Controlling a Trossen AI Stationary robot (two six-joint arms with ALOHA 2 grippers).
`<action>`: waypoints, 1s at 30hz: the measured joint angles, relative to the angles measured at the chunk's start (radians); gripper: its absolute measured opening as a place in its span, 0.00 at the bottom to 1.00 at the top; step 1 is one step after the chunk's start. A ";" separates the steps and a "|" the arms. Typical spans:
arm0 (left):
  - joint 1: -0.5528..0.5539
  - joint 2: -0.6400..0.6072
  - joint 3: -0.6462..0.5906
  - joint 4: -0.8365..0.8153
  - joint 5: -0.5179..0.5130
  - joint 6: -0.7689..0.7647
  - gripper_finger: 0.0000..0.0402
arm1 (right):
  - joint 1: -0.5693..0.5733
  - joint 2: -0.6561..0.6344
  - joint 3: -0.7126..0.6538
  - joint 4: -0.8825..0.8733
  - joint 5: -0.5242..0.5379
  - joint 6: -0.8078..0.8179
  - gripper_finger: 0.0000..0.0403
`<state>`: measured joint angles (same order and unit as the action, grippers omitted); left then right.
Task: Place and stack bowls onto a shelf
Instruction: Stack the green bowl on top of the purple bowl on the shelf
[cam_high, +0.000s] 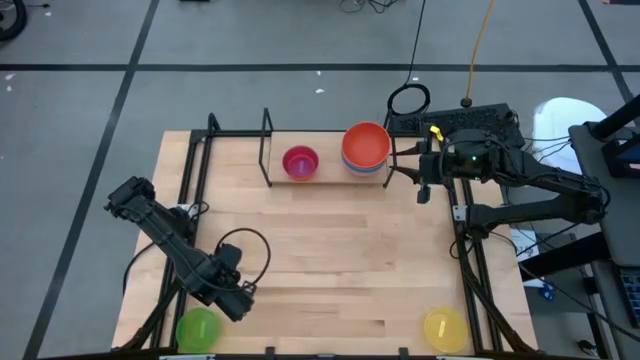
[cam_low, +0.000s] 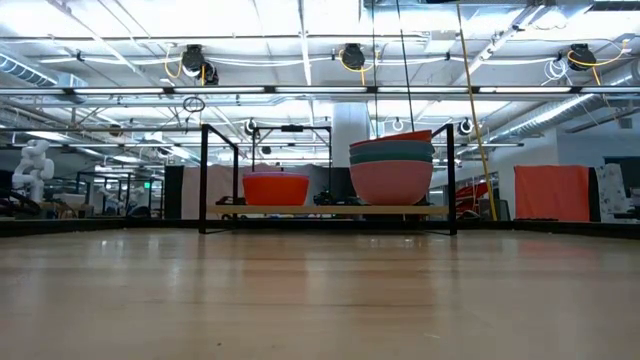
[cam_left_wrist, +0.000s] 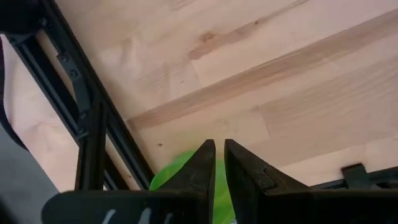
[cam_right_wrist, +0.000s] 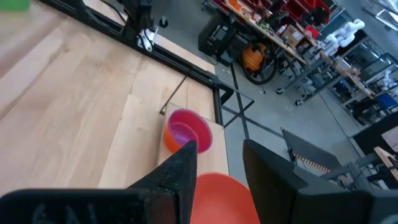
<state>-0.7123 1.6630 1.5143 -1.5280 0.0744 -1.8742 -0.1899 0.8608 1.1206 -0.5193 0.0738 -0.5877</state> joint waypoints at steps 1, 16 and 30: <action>0.000 0.000 0.000 0.002 0.000 0.006 0.10 | 0.005 0.000 0.000 0.000 0.000 0.000 0.31; 0.000 0.000 0.000 0.019 0.003 0.056 0.02 | 0.053 0.000 0.000 0.041 0.001 -0.001 0.31; -0.084 0.000 0.000 0.104 0.033 -0.205 0.21 | 0.053 0.000 0.000 0.041 0.003 -0.003 0.31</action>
<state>-0.7962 1.6630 1.5146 -1.4237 0.1075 -2.0796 -0.1371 0.8610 1.1206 -0.4784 0.0763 -0.5903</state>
